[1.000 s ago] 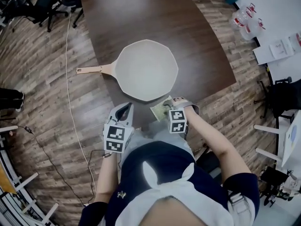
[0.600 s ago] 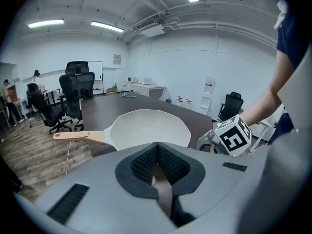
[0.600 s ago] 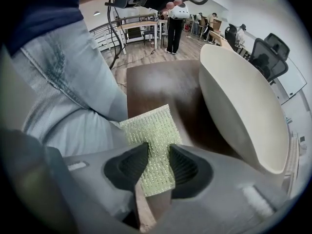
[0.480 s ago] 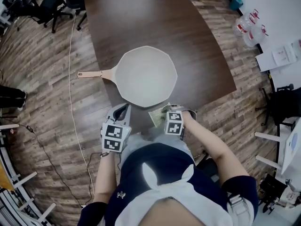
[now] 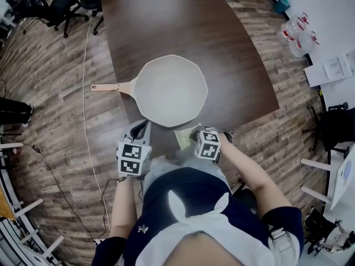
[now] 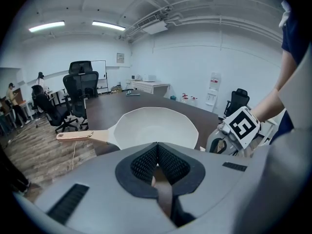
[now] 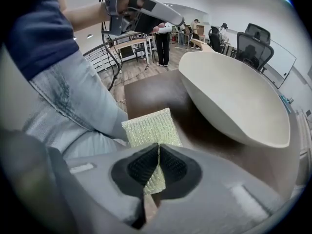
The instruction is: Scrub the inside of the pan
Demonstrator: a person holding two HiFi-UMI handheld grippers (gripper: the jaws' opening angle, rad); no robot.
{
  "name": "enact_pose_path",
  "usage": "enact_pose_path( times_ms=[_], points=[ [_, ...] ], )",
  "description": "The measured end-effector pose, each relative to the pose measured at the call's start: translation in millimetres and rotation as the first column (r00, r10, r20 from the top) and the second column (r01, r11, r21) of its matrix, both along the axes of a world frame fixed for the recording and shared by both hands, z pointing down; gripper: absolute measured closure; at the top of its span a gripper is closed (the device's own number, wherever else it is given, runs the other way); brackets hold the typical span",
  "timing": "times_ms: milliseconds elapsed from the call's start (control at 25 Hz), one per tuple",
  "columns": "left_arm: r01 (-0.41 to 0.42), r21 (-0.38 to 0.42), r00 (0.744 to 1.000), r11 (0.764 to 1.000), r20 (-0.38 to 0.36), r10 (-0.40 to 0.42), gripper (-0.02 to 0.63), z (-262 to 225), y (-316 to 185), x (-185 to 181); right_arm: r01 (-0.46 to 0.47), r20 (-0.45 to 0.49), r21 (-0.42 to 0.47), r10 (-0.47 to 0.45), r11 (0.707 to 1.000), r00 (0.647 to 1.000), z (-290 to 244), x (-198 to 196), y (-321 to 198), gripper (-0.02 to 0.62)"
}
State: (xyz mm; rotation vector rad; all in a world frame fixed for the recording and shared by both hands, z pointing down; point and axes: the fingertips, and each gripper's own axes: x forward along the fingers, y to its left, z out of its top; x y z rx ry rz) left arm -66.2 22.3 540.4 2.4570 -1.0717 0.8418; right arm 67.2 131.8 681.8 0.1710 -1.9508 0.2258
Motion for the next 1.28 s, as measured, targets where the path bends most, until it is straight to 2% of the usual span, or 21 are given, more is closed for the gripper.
enact_pose_path(
  times_ms=[240,440,600,840,1200,1280],
  points=[
    [0.057,-0.033,0.998,0.998,0.039,-0.056,0.601,16.0,-3.9,-7.2,-0.034,0.084,-0.004,0.034,0.999,0.996,-31.0,12.2,-1.0,0.589],
    [0.137,-0.103,0.991,0.985,0.016,-0.136,0.601,26.3,-5.9,-5.7,-0.078,0.165,0.002,0.077,0.997,0.983,-70.9,26.3,-15.1,0.589],
    [0.197,-0.103,0.980,0.975,0.036,-0.195,0.601,33.1,-11.1,-1.7,-0.075,0.209,0.041,0.065,0.996,0.976,-102.5,35.5,-32.3,0.589],
    [0.339,-0.091,0.941,0.936,0.014,-0.339,0.601,34.5,-15.1,-13.4,-0.072,0.224,0.152,0.037,0.986,0.974,-134.3,37.2,-63.6,0.589],
    [0.442,-0.163,0.888,0.882,-0.065,-0.456,0.597,38.1,-12.3,-29.6,-0.066,0.228,0.246,0.009,0.967,0.974,-149.2,23.4,-93.4,0.589],
    [0.443,-0.198,0.882,0.875,-0.081,-0.465,0.541,40.0,-15.3,-32.3,-0.064,0.229,0.242,0.007,0.968,0.973,-146.8,15.2,-95.0,0.589]
  ],
)
